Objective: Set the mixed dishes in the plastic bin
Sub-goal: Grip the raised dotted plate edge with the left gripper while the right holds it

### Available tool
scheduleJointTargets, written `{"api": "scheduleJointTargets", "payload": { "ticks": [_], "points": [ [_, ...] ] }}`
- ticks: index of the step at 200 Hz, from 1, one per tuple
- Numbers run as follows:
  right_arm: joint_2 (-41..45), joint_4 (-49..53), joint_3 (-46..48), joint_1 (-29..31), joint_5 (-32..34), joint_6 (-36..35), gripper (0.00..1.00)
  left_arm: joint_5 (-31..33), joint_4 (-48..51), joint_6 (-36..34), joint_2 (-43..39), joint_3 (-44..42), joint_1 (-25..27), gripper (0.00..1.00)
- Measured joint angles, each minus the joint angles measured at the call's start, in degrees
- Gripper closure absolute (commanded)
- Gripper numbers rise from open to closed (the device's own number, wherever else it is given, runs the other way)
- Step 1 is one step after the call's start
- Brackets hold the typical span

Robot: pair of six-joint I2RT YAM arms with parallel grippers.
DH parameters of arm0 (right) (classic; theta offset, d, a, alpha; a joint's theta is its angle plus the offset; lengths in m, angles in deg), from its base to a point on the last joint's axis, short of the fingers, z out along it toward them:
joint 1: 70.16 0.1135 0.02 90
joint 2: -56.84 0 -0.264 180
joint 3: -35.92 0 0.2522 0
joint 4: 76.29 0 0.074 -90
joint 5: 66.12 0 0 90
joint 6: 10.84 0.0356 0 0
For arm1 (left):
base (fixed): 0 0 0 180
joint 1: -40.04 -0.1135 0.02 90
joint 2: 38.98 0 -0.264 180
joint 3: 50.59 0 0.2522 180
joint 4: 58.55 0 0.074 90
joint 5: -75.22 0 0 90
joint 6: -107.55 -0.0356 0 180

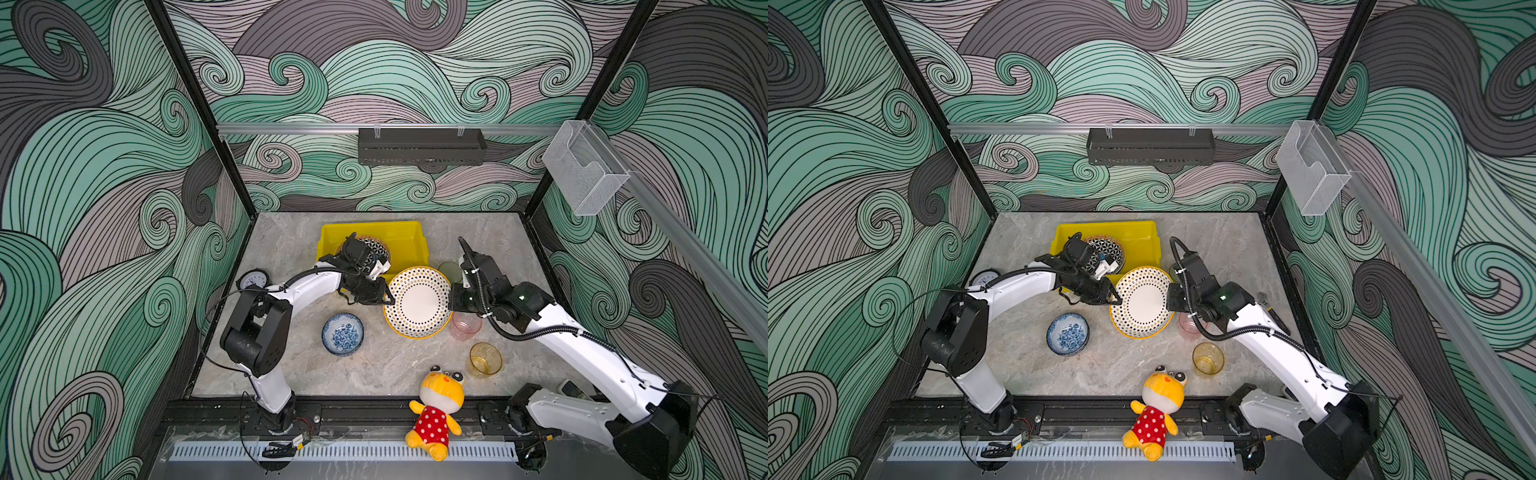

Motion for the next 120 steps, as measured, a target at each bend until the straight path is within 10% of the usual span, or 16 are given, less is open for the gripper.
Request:
{"api": "scheduleJointTargets", "payload": {
  "ticks": [120],
  "points": [
    [2.36,-2.64,2.19,-1.11,-1.40,2.03,1.00,-1.66,-2.64,1.60,0.00,0.00,-0.15,0.85]
  ]
}}
